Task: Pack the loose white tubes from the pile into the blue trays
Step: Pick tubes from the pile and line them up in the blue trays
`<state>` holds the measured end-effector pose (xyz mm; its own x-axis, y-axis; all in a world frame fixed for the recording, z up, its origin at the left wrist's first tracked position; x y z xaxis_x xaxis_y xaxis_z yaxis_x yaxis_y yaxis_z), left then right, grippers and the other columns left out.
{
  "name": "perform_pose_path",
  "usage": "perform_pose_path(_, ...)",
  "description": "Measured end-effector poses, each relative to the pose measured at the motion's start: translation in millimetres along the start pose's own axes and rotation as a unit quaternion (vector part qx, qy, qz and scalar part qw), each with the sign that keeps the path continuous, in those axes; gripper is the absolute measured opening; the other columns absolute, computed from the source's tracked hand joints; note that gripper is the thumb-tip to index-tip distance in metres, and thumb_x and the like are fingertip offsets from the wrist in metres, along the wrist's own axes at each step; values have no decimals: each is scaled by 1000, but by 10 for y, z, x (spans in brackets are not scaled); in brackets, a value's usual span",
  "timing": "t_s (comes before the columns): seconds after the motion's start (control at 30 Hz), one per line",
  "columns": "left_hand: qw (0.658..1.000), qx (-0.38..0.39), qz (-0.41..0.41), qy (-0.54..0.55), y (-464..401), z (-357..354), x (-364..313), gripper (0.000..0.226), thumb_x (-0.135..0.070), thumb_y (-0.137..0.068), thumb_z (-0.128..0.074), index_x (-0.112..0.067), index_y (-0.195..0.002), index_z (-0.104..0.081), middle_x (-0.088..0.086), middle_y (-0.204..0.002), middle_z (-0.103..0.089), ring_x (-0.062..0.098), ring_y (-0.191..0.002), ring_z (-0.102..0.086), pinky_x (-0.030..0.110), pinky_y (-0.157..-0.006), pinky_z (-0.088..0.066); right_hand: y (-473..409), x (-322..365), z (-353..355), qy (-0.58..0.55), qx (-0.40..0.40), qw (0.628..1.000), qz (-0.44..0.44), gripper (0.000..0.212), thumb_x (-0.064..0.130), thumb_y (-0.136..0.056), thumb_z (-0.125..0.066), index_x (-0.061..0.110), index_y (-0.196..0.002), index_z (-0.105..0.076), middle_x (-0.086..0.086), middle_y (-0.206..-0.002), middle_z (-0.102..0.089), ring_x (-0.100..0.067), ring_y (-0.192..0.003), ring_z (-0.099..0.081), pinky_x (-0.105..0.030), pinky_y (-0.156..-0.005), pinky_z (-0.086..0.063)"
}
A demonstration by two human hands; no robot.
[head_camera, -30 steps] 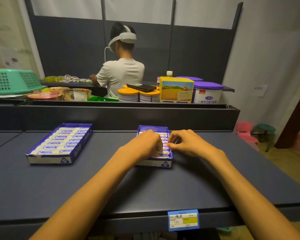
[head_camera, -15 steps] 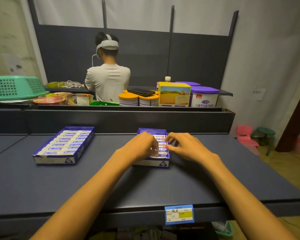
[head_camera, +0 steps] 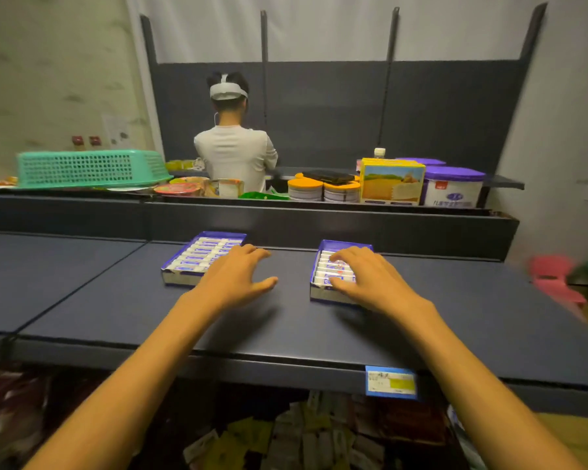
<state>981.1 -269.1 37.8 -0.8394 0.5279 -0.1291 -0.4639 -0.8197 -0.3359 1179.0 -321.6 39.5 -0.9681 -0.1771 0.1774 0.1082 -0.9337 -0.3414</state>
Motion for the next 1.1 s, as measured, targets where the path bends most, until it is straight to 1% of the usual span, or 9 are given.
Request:
perform_pose_path(0.07,1000,-5,14,4,157,95,199,61,-55,-88,-57,-25,-140,-45,2,-141,-47,20,-127,-45,38,-102,-42,-22,253,-31,-7,-1,1000,16,47,42,-91,-58,26,-134,-48,1,-139,-48,-19,-125,-44,-34,-101,-37)
perform_pose_path(0.17,999,-18,31,-11,395,262,481,58,-54,-88,-57,-25,-137,-48,1,-138,-49,20,-126,-45,37,-98,-43,-113,679,-109,2,-4,999,52,47,44,-91,-57,26,-134,-48,1,-140,-48,-19,-126,-44,-34,-101,-37)
perform_pose_path(0.3,997,-26,63,-46,777,493,1028,60,-54,-89,-53,-27,-141,-43,-1,-140,-47,19,-127,-42,36,-95,-42,-296,1401,-304,11,12,995,98,49,44,-91,-56,25,-135,-47,0,-139,-48,-20,-126,-43,-36,-102,-36)
perform_pose_path(0.47,991,-9,109,-81,1455,835,2011,59,-54,-92,-50,-27,-143,-39,1,-141,-45,22,-128,-42,40,-98,-42,-468,2585,-698,-10,30,990,140,49,41,-91,-57,22,-136,-48,-2,-140,-49,-23,-125,-45,-36,-100,-38)
perform_pose_path(0.53,988,-10,125,-94,1766,994,2447,60,-54,-92,-49,-26,-144,-39,2,-141,-45,23,-128,-42,40,-99,-42,-533,3104,-890,-12,42,986,159,50,42,-92,-57,22,-136,-47,-2,-141,-48,-22,-126,-44,-37,-101,-37)
perform_pose_path(0.67,982,-15,152,-111,2397,1274,3314,59,-55,-92,-49,-26,-142,-41,1,-139,-47,22,-127,-43,40,-99,-42,-697,4142,-1207,-11,49,982,184,52,44,-93,-54,23,-140,-42,-2,-144,-44,-24,-131,-40,-41,-103,-36)
perform_pose_path(0.83,972,-14,199,-127,3080,1607,4322,60,-57,-90,-49,-25,-141,-42,1,-135,-49,22,-124,-45,41,-99,-43,-935,5347,-1512,-24,61,973,220,54,45,-95,-53,24,-143,-38,-2,-147,-41,-23,-133,-37,-43,-107,-35)
perform_pose_path(0.97,963,-27,235,-133,3453,1796,4961,62,-56,-90,-50,-24,-142,-41,1,-137,-48,21,-125,-43,40,-100,-43,-1129,6129,-1713,-30,56,965,253,54,44,-95,-52,23,-143,-38,-2,-145,-42,-23,-133,-37,-41,-106,-35)
perform_pose_path(1.1,955,-14,261,-141,3736,1856,5628,61,-55,-91,-49,-23,-143,-40,1,-139,-46,20,-126,-43,38,-98,-41,-1393,6813,-1973,-27,63,958,280,54,44,-94,-53,23,-142,-39,-2,-146,-42,-23,-132,-38,-41,-105,-36)
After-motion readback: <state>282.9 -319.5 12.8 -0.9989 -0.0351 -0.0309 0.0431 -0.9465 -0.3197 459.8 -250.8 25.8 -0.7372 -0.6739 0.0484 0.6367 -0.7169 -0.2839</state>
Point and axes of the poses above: each hand's wrist, its own y-axis away from the middle knuckle, its own z-axis out of the back of the hand, x = y × z, the point moved 9 cm from there along -y, towards the middle knuckle
